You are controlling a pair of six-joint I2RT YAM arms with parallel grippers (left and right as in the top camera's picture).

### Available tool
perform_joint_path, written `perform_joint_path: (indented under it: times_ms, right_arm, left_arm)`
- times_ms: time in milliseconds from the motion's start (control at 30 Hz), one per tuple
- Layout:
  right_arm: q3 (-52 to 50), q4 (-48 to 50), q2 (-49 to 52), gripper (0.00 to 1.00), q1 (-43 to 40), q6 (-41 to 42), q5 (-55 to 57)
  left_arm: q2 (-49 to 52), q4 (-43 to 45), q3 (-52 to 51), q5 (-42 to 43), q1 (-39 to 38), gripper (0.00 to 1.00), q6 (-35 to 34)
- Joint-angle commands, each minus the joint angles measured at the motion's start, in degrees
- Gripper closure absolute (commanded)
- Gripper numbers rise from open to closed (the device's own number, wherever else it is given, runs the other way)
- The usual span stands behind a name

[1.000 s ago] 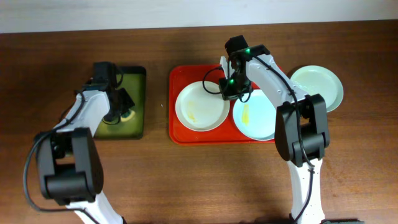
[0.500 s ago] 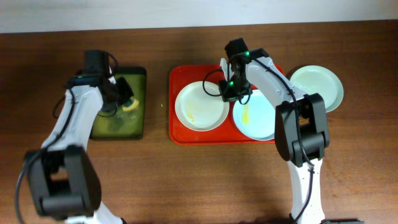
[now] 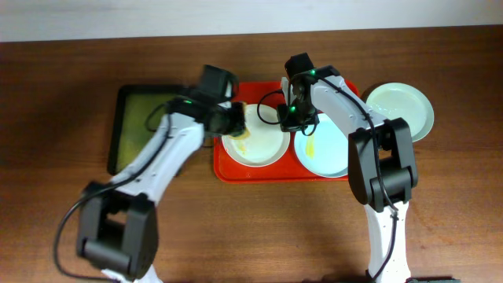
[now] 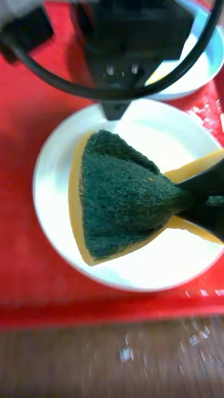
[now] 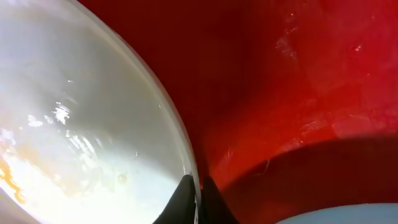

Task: Clean dirty plates on tray and stack at the side
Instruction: 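Scrub the cream plate with the sponge in the left gripper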

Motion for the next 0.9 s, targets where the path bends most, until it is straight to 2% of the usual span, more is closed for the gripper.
perform_joint_path:
  times_ms: [0, 167, 367, 433, 500, 533, 700, 767, 867]
  right_arm:
    - [-1.7, 0.3, 0.1, 0.96, 0.2, 1.6, 1.2]
    - [-1.7, 0.4, 0.1, 0.96, 0.2, 1.6, 1.2]
    - [-1.7, 0.1, 0.1, 0.96, 0.2, 1.6, 1.7]
    - [-1.7, 0.0, 0.1, 0.96, 0.2, 1.6, 2.3]
    - [-1.7, 0.1, 0.1, 0.96, 0.2, 1.6, 2.3]
    - [-1.7, 0.1, 0.1, 0.96, 0.2, 1.6, 2.3]
    - [-1.7, 0.3, 0.1, 0.96, 0.2, 1.6, 2.3]
    - [-1.7, 0.2, 0.1, 0.96, 0.2, 1.6, 2.3]
    - [-1.7, 0.2, 0.1, 0.96, 0.2, 1.6, 2.3]
  left_arm:
    - [5.9, 3.1, -0.4, -3.0, -2.7, 1.00, -1.4]
    - [12.6, 7.7, -0.4, -5.4, -4.2, 1.00, -1.4]
    - [12.6, -0.2, -0.3, -29.7, -4.1, 1.00, -1.4]
    - [10.6, -2.1, 0.2, -33.1, -4.1, 1.00, -1.4]
    - [7.8, -2.3, 0.4, -31.5, -4.1, 1.00, -1.4]
    - [5.9, -2.0, 0.4, -28.2, -4.1, 1.00, -1.4]
    - [2.5, 0.7, 0.3, -1.9, -4.3, 1.00, -1.5]
    - [3.4, 1.0, -0.6, 0.0, -5.1, 1.00, -4.2]
    - [6.1, 1.1, -1.7, -1.7, -6.6, 1.00, -4.2]
